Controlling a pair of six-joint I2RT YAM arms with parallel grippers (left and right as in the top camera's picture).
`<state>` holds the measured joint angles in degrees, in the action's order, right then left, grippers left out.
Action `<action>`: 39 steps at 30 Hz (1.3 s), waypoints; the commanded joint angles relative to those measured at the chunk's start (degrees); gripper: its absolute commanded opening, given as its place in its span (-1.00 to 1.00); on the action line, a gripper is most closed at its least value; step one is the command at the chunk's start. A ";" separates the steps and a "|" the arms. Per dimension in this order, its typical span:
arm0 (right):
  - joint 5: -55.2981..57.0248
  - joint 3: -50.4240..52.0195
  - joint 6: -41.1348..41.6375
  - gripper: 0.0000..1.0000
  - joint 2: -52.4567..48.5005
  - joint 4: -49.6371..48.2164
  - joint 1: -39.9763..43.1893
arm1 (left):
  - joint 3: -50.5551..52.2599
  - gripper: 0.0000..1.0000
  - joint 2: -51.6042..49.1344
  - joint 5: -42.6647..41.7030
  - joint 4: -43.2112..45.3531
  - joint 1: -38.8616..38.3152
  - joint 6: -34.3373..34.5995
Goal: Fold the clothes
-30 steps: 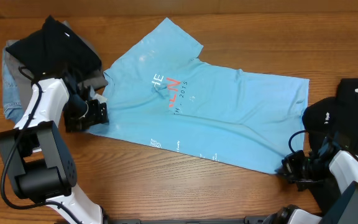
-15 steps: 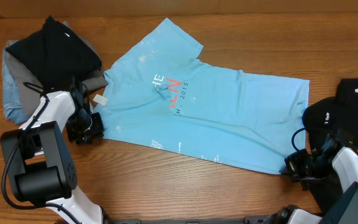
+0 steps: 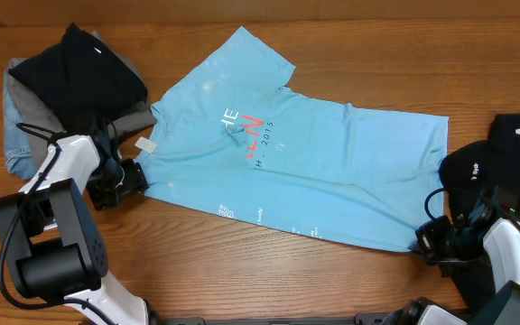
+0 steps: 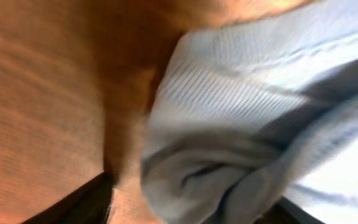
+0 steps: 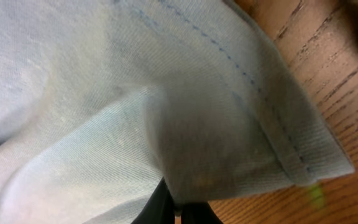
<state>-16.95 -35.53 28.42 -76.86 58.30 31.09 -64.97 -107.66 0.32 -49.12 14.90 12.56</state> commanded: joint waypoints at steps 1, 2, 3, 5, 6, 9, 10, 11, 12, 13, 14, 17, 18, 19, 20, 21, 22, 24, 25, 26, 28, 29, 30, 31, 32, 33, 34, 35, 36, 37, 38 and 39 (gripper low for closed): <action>1.95 -1.62 -0.31 -0.88 0.90 -0.52 0.07 | 1.11 0.19 -0.98 1.14 3.13 0.09 1.33; 1.95 -1.62 -0.31 -0.88 0.90 -0.55 0.07 | 1.14 0.07 -0.98 1.14 3.48 0.09 1.33; 1.95 -1.62 -0.31 -0.88 0.90 -0.55 0.07 | 1.14 -0.05 -0.98 1.11 3.91 0.09 1.36; 1.95 -1.62 -0.31 -0.88 0.90 -0.59 0.07 | 1.14 -0.32 -0.98 1.14 4.15 0.09 1.36; 1.95 -1.62 -0.33 -0.88 0.90 -0.74 0.07 | 1.14 -0.49 -0.98 1.14 3.93 0.09 1.36; 2.49 -1.62 -0.33 -0.88 0.90 -0.74 0.07 | 1.11 -0.92 -0.98 1.31 2.38 0.15 1.36; 4.26 -1.62 -0.33 -0.88 0.90 -0.68 0.13 | 1.09 -0.92 -0.96 1.33 0.35 0.52 1.49; 5.05 -1.64 -0.33 -0.88 0.90 -0.50 0.13 | 1.05 -0.92 -0.94 1.57 -0.74 0.90 1.90; 5.38 -1.64 -0.33 -0.89 0.90 -0.28 0.13 | 1.05 -0.92 -0.83 1.62 -2.08 1.38 2.36; 5.31 -1.64 -0.31 -0.89 0.90 -0.20 0.13 | 1.05 -0.91 -0.59 1.57 -3.37 2.01 2.67; 5.27 -1.70 -0.28 -0.89 0.90 -0.07 0.11 | 1.05 -0.91 -0.26 1.60 -4.76 2.78 2.93; 4.94 -1.99 -0.31 -0.89 0.90 0.11 0.13 | 1.05 -0.92 1.60 1.62 -9.09 5.75 2.93; 4.94 -2.10 -0.31 -0.89 0.90 0.13 0.13 | 1.05 -0.92 2.43 1.79 -10.45 6.82 2.91; 4.94 -2.27 -0.31 -0.89 0.90 0.13 0.13 | 1.05 -0.92 3.32 2.34 -11.69 7.87 2.93; 4.96 -2.47 -0.31 -0.89 0.90 0.13 0.13 | 1.05 -0.92 4.15 3.10 -12.61 8.96 2.93; 4.96 -2.58 -0.28 -0.89 0.90 0.09 0.13 | 1.05 -0.92 4.98 3.54 -13.35 9.99 2.91; 4.98 -2.73 -0.28 -0.89 0.90 0.07 0.13 | 1.05 -0.92 5.68 3.76 -14.12 10.84 2.91; 4.96 -2.84 -0.28 -0.89 0.90 -0.07 0.13 | 1.05 -0.92 7.02 4.57 -16.17 12.48 2.91; 4.96 -2.84 -0.28 -0.89 0.90 0.00 0.11 | 1.05 -0.92 7.19 4.57 -16.68 12.72 2.91; 4.96 -2.84 -0.31 -0.89 0.90 0.37 0.11 | 1.07 -0.91 7.17 4.55 -16.94 12.83 2.91; 4.96 -2.84 -0.28 -0.87 0.90 0.76 0.11 | 1.07 -0.66 7.17 4.42 -17.00 12.76 2.91; 4.92 -2.84 -0.28 -0.80 0.90 0.83 0.13 | 1.07 -0.30 7.17 4.11 -17.03 12.72 2.91; 4.87 -2.84 -0.26 -0.73 0.90 0.96 0.11 | 1.07 -0.11 7.17 3.78 -17.05 12.72 2.91; 4.59 -2.86 -0.26 -0.42 0.90 1.01 0.13 | 1.07 0.09 7.17 2.71 -17.05 12.72 2.84; 3.98 -2.86 -0.26 -0.27 0.90 1.09 0.13 | 1.07 0.14 7.19 2.12 -17.11 12.72 2.71; 3.28 -2.91 -0.26 -0.17 0.90 1.27 0.13 | 1.07 0.15 7.19 1.66 -17.11 12.72 2.54; 2.34 -3.02 -0.28 -0.14 0.90 1.64 0.13 | 1.05 0.16 7.19 1.14 -17.03 12.72 2.19; 1.66 -3.30 -0.26 -0.12 0.90 2.01 0.13 | 1.05 0.17 7.19 0.92 -16.83 12.72 2.16; 1.38 -3.89 -0.28 -0.11 0.92 2.56 0.13 | 0.98 0.17 7.26 -0.02 -16.59 12.72 1.49; 1.38 -4.61 -0.28 -0.11 0.98 3.19 0.11 | 0.76 0.16 7.30 -1.18 -16.39 12.72 0.83; 1.40 -5.64 -0.31 -0.11 1.11 4.04 0.11 | 0.31 0.15 7.34 -2.78 -16.24 12.72 -0.04; 1.38 -6.86 -0.33 -0.11 1.49 4.92 0.11 | -0.35 0.12 7.41 -4.76 -16.22 12.70 -1.16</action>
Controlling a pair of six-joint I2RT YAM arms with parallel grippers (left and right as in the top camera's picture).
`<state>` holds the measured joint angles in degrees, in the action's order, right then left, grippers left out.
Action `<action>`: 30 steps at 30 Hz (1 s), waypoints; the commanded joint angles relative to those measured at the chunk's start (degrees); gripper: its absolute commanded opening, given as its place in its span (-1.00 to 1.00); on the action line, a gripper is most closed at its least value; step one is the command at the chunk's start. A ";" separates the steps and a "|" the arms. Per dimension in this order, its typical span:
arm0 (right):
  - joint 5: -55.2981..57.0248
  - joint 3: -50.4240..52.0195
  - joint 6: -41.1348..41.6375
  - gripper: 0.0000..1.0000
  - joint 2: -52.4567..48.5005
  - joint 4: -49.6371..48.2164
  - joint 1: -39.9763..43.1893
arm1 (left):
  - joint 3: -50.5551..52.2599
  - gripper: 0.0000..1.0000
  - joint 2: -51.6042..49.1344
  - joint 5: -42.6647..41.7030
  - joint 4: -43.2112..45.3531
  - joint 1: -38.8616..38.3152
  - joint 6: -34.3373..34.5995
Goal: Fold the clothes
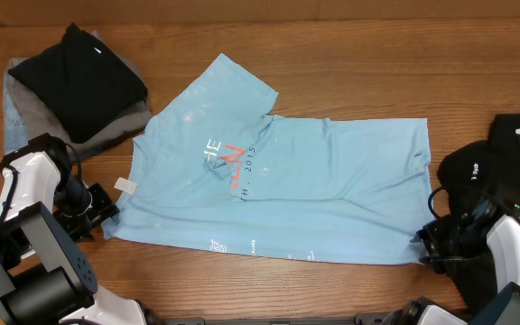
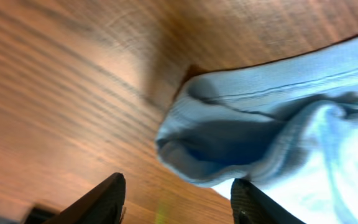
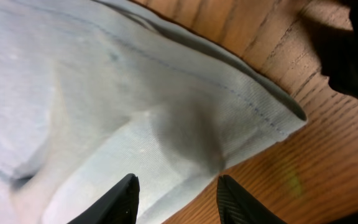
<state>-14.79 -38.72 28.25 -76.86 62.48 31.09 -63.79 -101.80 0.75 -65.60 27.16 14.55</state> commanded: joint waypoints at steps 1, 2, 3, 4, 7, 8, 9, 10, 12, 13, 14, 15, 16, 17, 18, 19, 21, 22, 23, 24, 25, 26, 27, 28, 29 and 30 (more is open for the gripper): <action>-1.66 -4.98 -0.98 -0.11 2.21 1.14 0.11 | -2.34 0.11 1.75 -7.10 0.28 0.26 -4.28; -3.98 -5.92 -3.17 -0.11 2.91 1.05 0.07 | -3.04 0.10 1.92 -8.74 0.33 0.02 -5.49; -10.19 -7.37 -8.66 -0.11 4.24 0.24 0.00 | -4.35 0.09 2.25 -12.31 0.63 -0.72 -8.15; -14.97 -8.26 -12.83 -0.11 5.33 -0.33 -0.13 | -5.60 0.07 2.64 -15.93 0.96 -1.90 -11.10; -18.40 -8.96 -15.54 -0.07 7.63 -1.09 -1.29 | -7.65 0.07 3.39 -23.47 3.34 -6.73 -16.59; -18.36 -8.96 -15.78 -0.07 8.09 -1.18 -1.66 | -7.98 0.04 3.43 -25.53 4.52 -8.61 -18.43; -18.38 -8.96 -16.35 -0.06 8.61 -1.44 -2.32 | -8.04 -0.02 3.43 -27.06 6.08 -10.67 -20.24; -18.36 -8.96 -16.59 -0.05 8.79 -1.70 -2.89 | -8.04 -0.10 3.41 -27.61 8.44 -14.03 -21.33; -18.36 -8.94 -16.55 -0.06 8.76 -1.95 -3.58 | -8.04 -0.28 3.28 -27.61 11.30 -18.27 -22.73; -18.34 -8.94 -16.55 -0.05 8.76 -2.19 -4.13 | -8.04 -0.37 3.02 -27.23 14.05 -22.01 -24.15; -18.34 -8.94 -16.55 -0.05 8.76 -2.21 -4.26 | -8.04 -0.42 2.80 -26.93 15.02 -24.09 -24.57; -18.34 -8.94 -16.52 -0.05 8.76 -2.16 -4.48 | -8.02 -0.41 2.05 -23.67 17.62 -28.70 -24.81; -18.34 -8.94 -16.55 -0.05 8.76 -2.14 -4.46 | -8.02 -0.38 1.70 -21.70 18.34 -30.38 -24.76; -18.34 -8.94 -16.55 -0.05 8.76 -2.14 -4.46 | -8.02 -0.37 0.90 -19.34 19.41 -33.07 -24.81; -18.34 -8.94 -16.55 -0.05 8.76 -2.14 -4.46 | -8.02 -0.35 0.39 -18.69 19.98 -34.53 -24.81; -18.32 -8.94 -16.55 -0.04 8.76 -2.14 -4.46 | -8.02 -0.31 -0.39 -18.03 20.63 -36.17 -24.85; -18.29 -8.94 -16.55 -0.04 8.76 -2.16 -4.46 | -8.02 -0.28 -2.27 -16.26 21.99 -38.93 -24.85; -18.29 -8.94 -16.55 -0.04 8.76 -2.21 -4.46 | -8.02 -0.28 -3.48 -14.84 22.69 -40.17 -24.81; -18.29 -8.94 -16.55 -0.04 8.76 -2.23 -4.46 | -8.02 -0.27 -4.11 -14.21 22.99 -40.76 -24.79; -18.23 -8.94 -16.55 -0.04 8.76 -2.25 -4.46 | -8.02 -0.27 -5.27 -13.86 23.34 -41.68 -24.81; -17.79 -8.94 -16.52 -0.04 8.76 -2.25 -4.46 | -8.02 -0.26 -5.95 -13.79 23.43 -42.23 -24.81; -17.20 -8.94 -16.52 -0.04 8.76 -2.25 -4.46 | -8.02 -0.27 -6.45 -13.73 23.47 -42.34 -24.81; -16.74 -8.94 -16.52 -0.04 8.76 -2.23 -4.46 | -8.02 -0.28 -6.60 -13.75 23.56 -42.47 -24.81; -16.13 -8.94 -16.52 -0.04 8.76 -2.19 -4.46 | -8.02 -0.33 -6.84 -13.75 23.74 -42.51 -24.81; -15.72 -8.94 -16.52 -0.03 8.76 -2.16 -4.46 | -8.02 -0.45 -6.84 -14.47 24.39 -42.60 -24.74; -15.74 -8.94 -16.52 -0.03 8.76 -2.21 -4.46 | -8.04 -0.51 -6.84 -15.96 24.83 -42.62 -24.81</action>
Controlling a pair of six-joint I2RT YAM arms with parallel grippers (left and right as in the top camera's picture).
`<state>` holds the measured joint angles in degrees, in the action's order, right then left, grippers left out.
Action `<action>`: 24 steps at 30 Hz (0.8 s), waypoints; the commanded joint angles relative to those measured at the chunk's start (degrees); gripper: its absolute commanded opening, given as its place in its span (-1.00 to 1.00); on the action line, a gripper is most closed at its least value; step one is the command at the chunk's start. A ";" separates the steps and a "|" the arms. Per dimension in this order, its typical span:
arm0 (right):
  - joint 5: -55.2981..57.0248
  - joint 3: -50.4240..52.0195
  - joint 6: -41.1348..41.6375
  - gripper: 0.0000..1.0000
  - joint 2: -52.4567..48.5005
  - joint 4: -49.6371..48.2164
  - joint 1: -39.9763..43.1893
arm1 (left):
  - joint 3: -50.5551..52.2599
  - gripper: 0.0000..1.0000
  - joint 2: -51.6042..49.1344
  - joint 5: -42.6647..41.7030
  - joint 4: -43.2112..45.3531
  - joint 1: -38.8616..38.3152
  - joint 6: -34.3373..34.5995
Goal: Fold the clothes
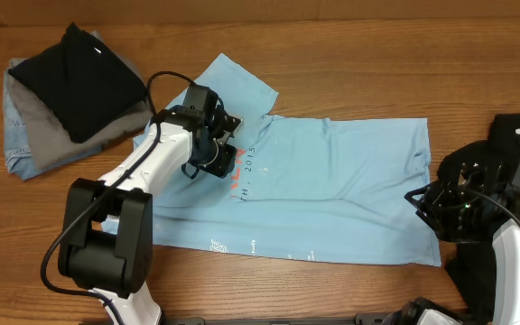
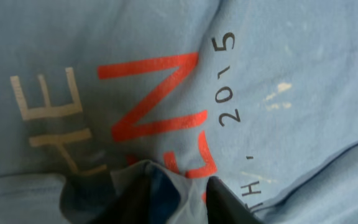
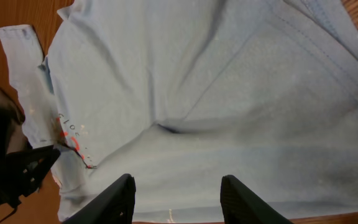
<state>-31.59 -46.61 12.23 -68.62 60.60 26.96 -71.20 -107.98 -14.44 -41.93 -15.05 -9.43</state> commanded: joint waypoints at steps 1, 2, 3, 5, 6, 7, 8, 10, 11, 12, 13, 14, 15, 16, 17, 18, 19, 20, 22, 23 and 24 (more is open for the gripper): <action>1.07 -1.05 -0.48 -0.03 0.52 -0.37 -0.33 | -0.63 -0.55 -0.66 -2.95 1.62 -0.42 -0.87; 1.07 -1.05 -0.48 -0.03 0.52 -0.39 -0.33 | -0.63 -0.63 -0.66 -5.79 2.19 -0.39 -0.94; 1.07 -1.05 -0.48 -0.03 0.52 -0.42 -0.33 | -0.63 -0.69 -0.66 -8.98 2.78 -0.39 -1.36; 1.07 -1.05 -0.48 -0.03 0.52 -0.39 -0.33 | -0.63 -0.74 -0.66 -14.21 3.74 -0.39 -2.27; 1.07 -1.05 -0.48 -0.03 0.52 -0.35 -0.33 | -0.63 -0.74 -0.66 -15.76 4.09 -0.39 -2.40; 1.07 -1.05 -0.50 -0.03 0.52 -0.24 -0.33 | -0.63 -0.75 -0.66 -15.76 4.09 -0.39 -2.38; 1.07 -1.05 -0.50 -0.03 0.52 -0.20 -0.33 | -0.63 -0.78 -0.66 -13.99 3.61 -0.35 -2.36; 1.09 -1.05 -0.50 -0.03 0.52 0.00 -0.33 | -0.72 -0.86 -0.63 -9.94 1.86 -0.31 -1.92; 1.09 -1.05 -0.50 -0.03 0.52 0.24 -0.33 | -1.01 -0.79 -0.63 -7.72 0.15 -0.31 -1.95; 1.09 -1.05 -0.50 -0.03 0.52 0.26 -0.33 | -1.22 -0.74 -0.63 -7.39 -0.76 -0.31 -2.05; 1.11 -1.05 -0.50 -0.03 0.52 0.24 -0.33 | -1.70 -0.75 -0.59 -7.41 -2.12 -0.31 -2.36; 1.11 -1.05 -0.50 -0.03 0.52 0.17 -0.33 | -2.32 -0.76 -0.48 -7.48 -3.54 -0.31 -2.36; 1.09 -1.05 -0.50 -0.03 0.52 0.09 -0.33 | -3.85 -0.76 -0.07 -7.37 -6.86 -0.33 -2.38; 1.11 -1.05 -0.50 -0.03 0.52 -0.04 -0.33 | -4.83 -0.76 0.33 -6.80 -8.79 -0.42 -2.38; 1.11 -1.05 -0.50 -0.03 0.52 -0.26 -0.33 | -5.77 -0.61 0.92 -4.83 -10.75 -0.81 -2.36; 1.11 -1.05 -0.50 -0.03 0.52 -0.55 -0.33 | -5.79 -0.42 1.22 -2.21 -11.26 -1.22 -2.32; 1.11 -1.05 -0.50 -0.03 0.52 -0.74 -0.33 | -5.79 -0.36 1.22 0.04 -11.37 -1.57 -2.14; 1.11 -1.05 -0.50 -0.03 0.52 -0.94 -0.33 | -5.66 -0.25 0.96 2.89 -11.21 -1.92 -2.08; 1.11 -1.05 -0.50 -0.03 0.52 -1.09 -0.33 | -4.98 -0.11 0.37 6.10 -9.92 -2.71 -0.74; 1.11 -1.05 -0.50 -0.03 0.52 -1.07 -0.33 | -4.46 -0.10 0.00 6.12 -8.98 -2.99 -0.63; 1.11 -1.05 -0.50 -0.03 0.52 -1.07 -0.33 | -4.09 -0.11 -0.15 6.03 -8.41 -3.10 -0.42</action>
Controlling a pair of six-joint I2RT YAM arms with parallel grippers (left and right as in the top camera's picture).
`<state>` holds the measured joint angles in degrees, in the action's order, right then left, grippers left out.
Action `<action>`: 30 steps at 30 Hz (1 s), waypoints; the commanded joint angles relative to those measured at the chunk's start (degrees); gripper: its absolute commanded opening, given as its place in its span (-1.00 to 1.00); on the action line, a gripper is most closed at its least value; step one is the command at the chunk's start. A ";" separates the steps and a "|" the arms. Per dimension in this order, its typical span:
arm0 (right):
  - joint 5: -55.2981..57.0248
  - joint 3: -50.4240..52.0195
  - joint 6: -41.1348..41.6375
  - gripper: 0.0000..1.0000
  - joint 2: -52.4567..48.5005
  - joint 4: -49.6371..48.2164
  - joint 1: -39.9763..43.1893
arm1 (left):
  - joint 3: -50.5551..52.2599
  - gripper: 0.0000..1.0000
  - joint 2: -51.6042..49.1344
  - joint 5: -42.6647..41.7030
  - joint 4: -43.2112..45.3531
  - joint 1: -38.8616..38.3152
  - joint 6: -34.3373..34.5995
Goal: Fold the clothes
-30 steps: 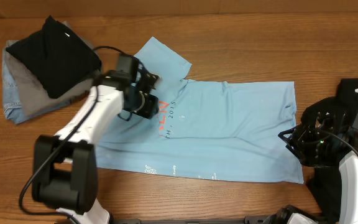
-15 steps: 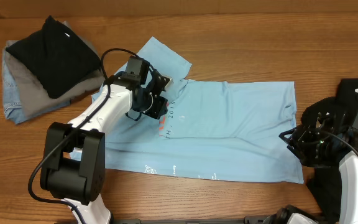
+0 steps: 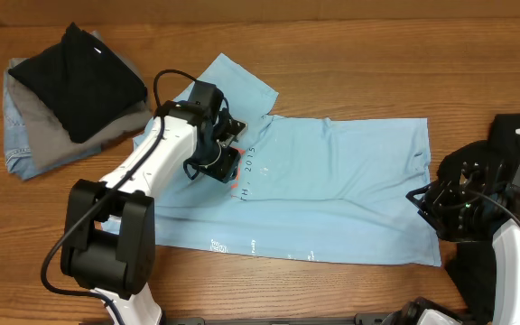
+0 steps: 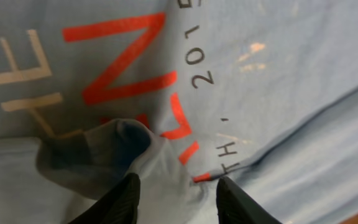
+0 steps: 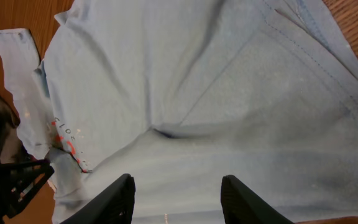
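Note:
A light blue T-shirt (image 3: pixel 332 181) with a red and tan print lies spread flat across the table, one sleeve (image 3: pixel 242 79) pointing to the back. My left gripper (image 3: pixel 219 161) is low over the print. In the left wrist view it (image 4: pixel 176 186) stands open, astride a small raised pucker of fabric (image 4: pixel 123 146) beside the red letters. My right gripper (image 3: pixel 425 206) hovers over the shirt's right hem; the right wrist view shows it (image 5: pixel 178 186) open and empty, well above the cloth (image 5: pixel 197 93).
A stack of folded clothes (image 3: pixel 75 68), black on grey on denim (image 3: pixel 21 135), sits at the back left. A heap of black garments (image 3: pixel 513 144) lies at the right edge beside my right arm. Bare wood (image 3: pixel 332 36) shows behind the shirt.
My left gripper has shifted slightly along the print and its fingers stand a little wider round the pucker. The right gripper and the shirt have hardly moved.
First both grippers were shut on the shirt's near corners, with the shirt lying skewed. Then the shirt lay straighter and nearer the front, both grippers open beside those corners. After that the left gripper was at the print's wrinkle and the right was raised over the hem, as now.

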<state>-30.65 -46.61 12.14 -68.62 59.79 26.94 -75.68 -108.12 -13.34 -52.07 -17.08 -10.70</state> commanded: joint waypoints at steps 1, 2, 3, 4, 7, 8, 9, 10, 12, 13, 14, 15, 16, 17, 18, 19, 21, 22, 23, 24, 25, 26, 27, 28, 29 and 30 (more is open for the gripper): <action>0.17 -1.05 -0.42 -0.03 0.52 -0.26 -0.31 | 0.83 -0.13 -0.28 5.09 2.54 -1.16 1.53; 0.17 -1.05 -0.42 -0.03 0.52 -0.20 -0.31 | 1.36 -0.14 -0.37 5.77 3.52 -1.18 2.03; 0.17 -1.05 -0.42 -0.02 0.52 -0.13 -0.31 | 1.95 -0.14 -0.37 6.67 4.98 -1.22 2.40; 0.17 -1.05 -0.42 -0.02 0.52 -0.13 -0.31 | 2.40 -0.12 -0.37 6.91 7.21 -1.22 2.40; 0.17 -1.05 -0.42 -0.03 0.52 -0.13 -0.31 | 2.47 -0.15 -0.37 4.44 9.99 -1.38 2.58; 0.15 -1.05 -0.42 -0.02 0.52 -0.09 -0.31 | 2.47 -0.19 -0.37 3.65 10.43 -1.40 2.58; 0.17 -1.05 -0.42 -0.02 0.52 0.11 -0.31 | 2.47 -0.22 -0.63 2.82 10.84 -1.44 2.60; 0.17 -1.05 -0.42 -0.02 0.52 0.15 -0.31 | 2.47 -0.24 -0.74 2.71 10.88 -1.53 2.60; 0.17 -1.05 -0.42 -0.02 0.52 0.22 -0.31 | 2.47 -0.28 -1.20 2.73 10.67 -1.97 2.62; 0.17 -1.05 -0.42 -0.03 0.52 0.33 -0.31 | 2.38 -0.37 -1.01 2.71 9.57 -2.27 2.82; 0.17 -1.05 -0.44 -0.02 0.52 0.44 -0.31 | 2.21 -0.38 -0.70 3.19 8.81 -2.43 3.10; 0.61 -1.05 -0.44 -0.02 0.52 0.50 -0.31 | 1.44 -0.35 -0.07 3.48 7.93 -2.43 3.96; 0.85 -1.05 -0.42 -0.03 0.52 0.46 -0.31 | 0.96 -0.33 0.09 3.58 7.34 -2.43 4.09; 1.05 -1.05 -0.42 -0.03 0.52 0.44 -0.31 | 0.44 -0.33 0.22 4.15 6.32 -2.43 4.15; 1.07 -1.05 -0.42 -0.02 0.52 0.37 -0.31 | -0.07 -0.32 0.24 5.44 5.05 -2.45 4.59; 1.07 -1.05 -0.42 -0.02 0.52 0.42 -0.31 | -0.20 -0.30 0.24 6.51 4.13 -2.51 4.55; 1.07 -1.05 -0.44 -0.03 0.52 0.35 -0.31 | -0.13 -0.28 0.15 7.98 3.21 -2.51 4.52; 1.07 -1.05 -0.42 -0.02 0.52 0.28 -0.31 | -0.11 -0.30 0.13 8.85 2.75 -2.51 4.50; 1.07 -1.05 -0.42 -0.02 0.52 0.20 -0.31 | 0.07 -0.41 0.13 10.19 2.27 -2.51 4.52; 1.07 -1.05 -0.42 -0.02 0.52 0.17 -0.31 | 0.33 -0.42 0.13 11.04 2.23 -2.54 4.55; 1.07 -1.05 -0.42 -0.02 0.52 0.17 -0.31 | 0.63 -0.42 0.13 11.43 2.23 -2.67 4.55; 1.07 -1.05 -0.42 -0.02 0.52 0.17 -0.31 | 0.92 -0.48 0.11 11.41 2.16 -2.93 4.57; 1.07 -1.05 -0.42 -0.02 0.52 0.22 -0.31 | 1.29 -0.61 0.13 11.43 2.14 -3.32 4.83; 1.07 -1.05 -0.42 -0.02 0.52 0.28 -0.31 | 1.95 -0.65 0.11 11.96 2.45 -3.85 4.96; 1.09 -1.03 -0.42 -0.02 0.52 0.28 -0.31 | 2.73 -0.66 0.09 12.70 3.10 -4.09 4.96; 1.07 -1.05 -0.42 -0.02 0.52 0.28 -0.31 | 3.56 -0.66 0.09 13.00 3.96 -4.20 5.20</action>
<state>-29.76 -46.61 12.14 -68.62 60.18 26.94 -74.17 -108.25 -2.59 -49.41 -20.21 -6.33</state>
